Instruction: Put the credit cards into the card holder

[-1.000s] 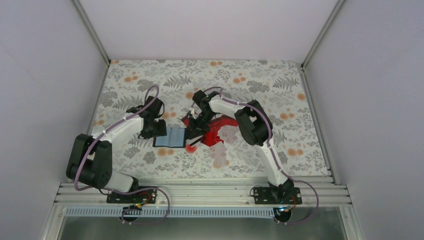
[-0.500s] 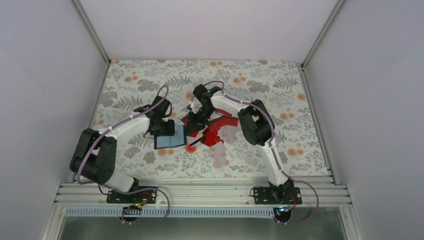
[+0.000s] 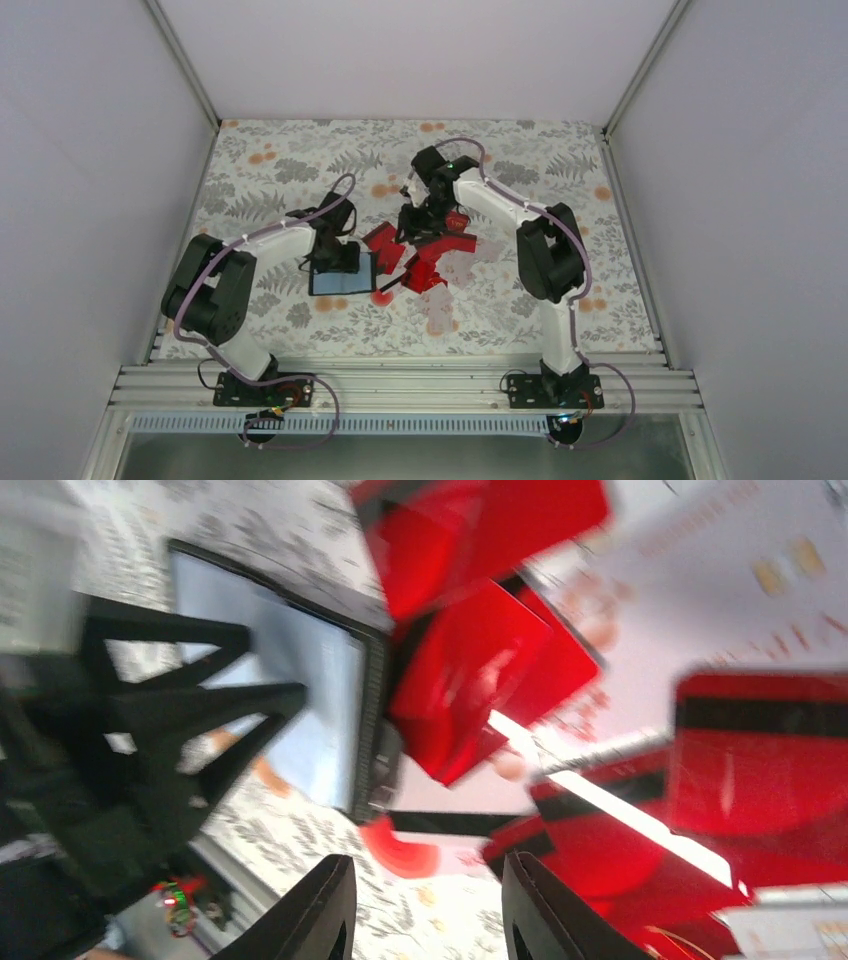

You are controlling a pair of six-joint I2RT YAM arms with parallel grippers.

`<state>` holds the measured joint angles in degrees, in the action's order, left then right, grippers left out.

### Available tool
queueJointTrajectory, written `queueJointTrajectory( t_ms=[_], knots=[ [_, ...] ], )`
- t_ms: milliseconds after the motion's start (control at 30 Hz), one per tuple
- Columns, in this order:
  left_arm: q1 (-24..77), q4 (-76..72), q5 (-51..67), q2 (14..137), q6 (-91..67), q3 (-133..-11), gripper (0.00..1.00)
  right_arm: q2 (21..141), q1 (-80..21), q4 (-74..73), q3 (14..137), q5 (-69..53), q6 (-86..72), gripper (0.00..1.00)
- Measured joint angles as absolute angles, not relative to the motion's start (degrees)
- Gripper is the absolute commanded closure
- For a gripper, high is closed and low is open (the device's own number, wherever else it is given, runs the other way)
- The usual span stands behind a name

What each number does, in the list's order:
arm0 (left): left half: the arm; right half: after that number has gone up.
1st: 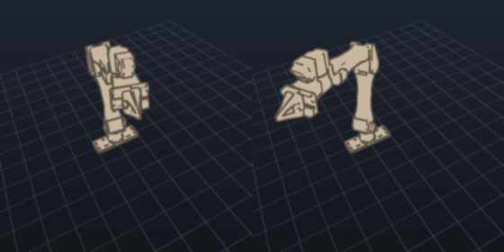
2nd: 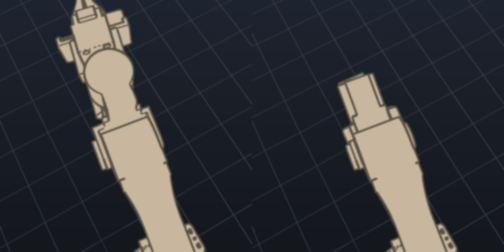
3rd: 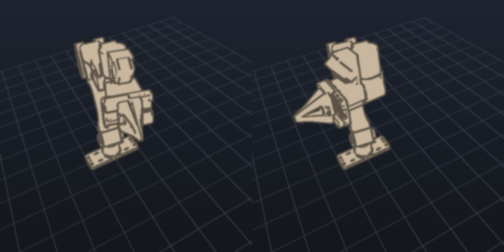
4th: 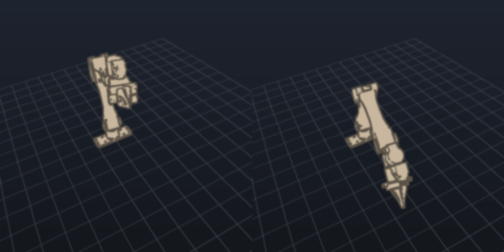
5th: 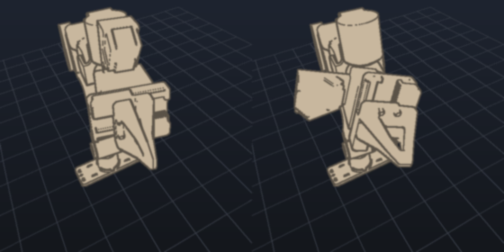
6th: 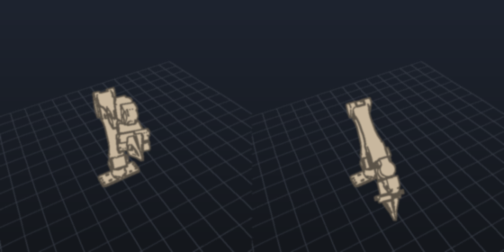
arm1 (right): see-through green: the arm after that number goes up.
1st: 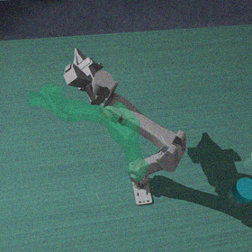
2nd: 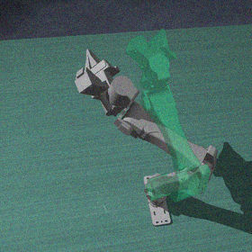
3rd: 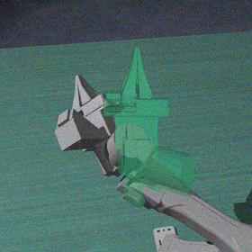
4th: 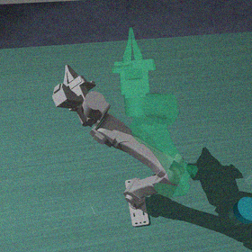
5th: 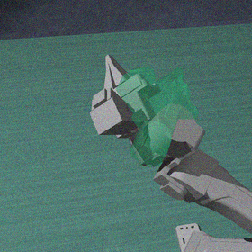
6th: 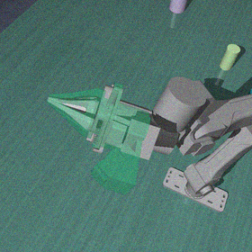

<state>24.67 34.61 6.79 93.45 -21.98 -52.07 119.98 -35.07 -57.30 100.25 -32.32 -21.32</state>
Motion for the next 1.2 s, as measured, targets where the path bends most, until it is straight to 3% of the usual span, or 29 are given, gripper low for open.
queueJointTrajectory(
  t_ms=[133,233,300,567,767,1200],
  knots=[
    [25.06,35.22,6.00,94.91,-21.56,-53.76,0.37,118.32,-35.07,-57.63,94.61,-27.42,-21.32,0.55],
    [25.32,35.83,5.67,94.91,-21.41,-54.39,0.33,117.05,-35.09,-57.71,90.87,-23.73,-21.71,0.42],
    [25.56,36.56,5.48,94.76,-21.45,-54.87,0.32,115.52,-35.11,-57.69,88.03,-20.64,-21.89,0.39],
    [25.96,38.72,4.67,92.71,-21.39,-57.76,0.31,111.57,-35.05,-58.26,84.71,-8.54,-28.56,0.03],
    [26.09,38.79,4.58,91.90,-20.86,-58.85,0.31,111.50,-33.82,-58.96,87.31,-0.30,-36.38,0.01],
    [26.15,38.79,4.60,90.32,-19.92,-59.09,0.31,110.67,-29.87,-54.76,87.20,-5.23,-48.69,0.01]
  ],
)
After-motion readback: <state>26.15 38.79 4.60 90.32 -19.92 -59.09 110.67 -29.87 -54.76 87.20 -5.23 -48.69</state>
